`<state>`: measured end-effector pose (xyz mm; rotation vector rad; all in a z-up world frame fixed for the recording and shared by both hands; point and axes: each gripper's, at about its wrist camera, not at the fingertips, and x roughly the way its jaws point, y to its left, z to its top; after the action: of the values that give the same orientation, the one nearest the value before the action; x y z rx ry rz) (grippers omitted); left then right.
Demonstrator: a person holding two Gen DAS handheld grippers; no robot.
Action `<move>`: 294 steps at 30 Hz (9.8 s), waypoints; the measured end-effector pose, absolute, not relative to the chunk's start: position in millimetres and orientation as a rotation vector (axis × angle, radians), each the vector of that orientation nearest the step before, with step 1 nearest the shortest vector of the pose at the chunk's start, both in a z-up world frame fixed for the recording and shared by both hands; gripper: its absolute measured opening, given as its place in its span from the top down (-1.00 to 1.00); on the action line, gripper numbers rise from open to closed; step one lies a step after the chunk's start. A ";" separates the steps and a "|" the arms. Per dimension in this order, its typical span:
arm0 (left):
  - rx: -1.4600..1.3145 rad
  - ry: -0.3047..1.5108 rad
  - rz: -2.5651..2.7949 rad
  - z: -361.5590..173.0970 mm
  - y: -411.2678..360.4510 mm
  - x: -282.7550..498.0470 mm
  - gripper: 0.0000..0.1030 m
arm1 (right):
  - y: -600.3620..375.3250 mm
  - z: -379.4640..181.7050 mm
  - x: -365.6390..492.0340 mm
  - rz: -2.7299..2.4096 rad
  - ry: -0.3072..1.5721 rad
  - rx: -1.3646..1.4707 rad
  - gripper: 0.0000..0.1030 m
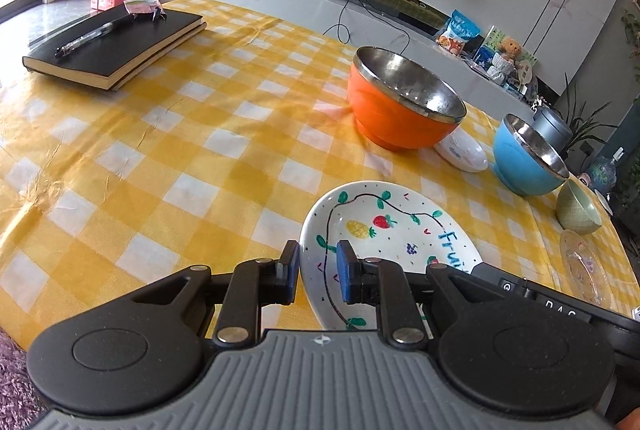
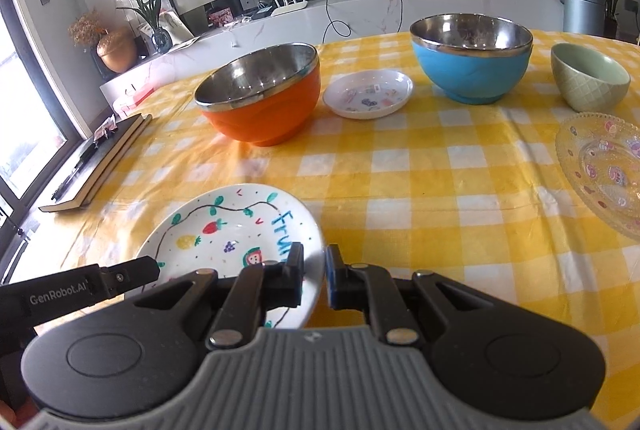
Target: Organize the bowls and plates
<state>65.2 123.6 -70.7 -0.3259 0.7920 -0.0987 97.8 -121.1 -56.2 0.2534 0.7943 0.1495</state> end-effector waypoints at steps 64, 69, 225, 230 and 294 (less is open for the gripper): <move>-0.065 0.751 -0.382 -40.1 -116.5 79.2 -0.18 | -342.4 -50.9 76.7 -0.222 0.615 0.159 -0.13; -0.056 0.757 -0.406 -49.9 -141.5 94.2 -0.14 | -355.8 -60.7 85.9 -0.244 0.620 0.186 0.02; -0.114 0.867 -0.048 -50.7 97.0 74.2 0.68 | -128.7 -51.0 117.6 0.209 0.901 0.226 0.80; -0.076 0.860 -0.041 -50.9 92.1 73.5 0.68 | -122.3 -53.8 116.8 0.201 0.888 0.176 0.80; -0.365 0.813 -0.178 -43.0 -0.7 182.5 0.39 | -217.5 -60.0 200.7 0.013 0.722 0.379 0.10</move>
<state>182.5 -0.7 -43.0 -0.3647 0.8127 -0.1785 200.7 -217.5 -60.0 0.3794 0.7217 0.0126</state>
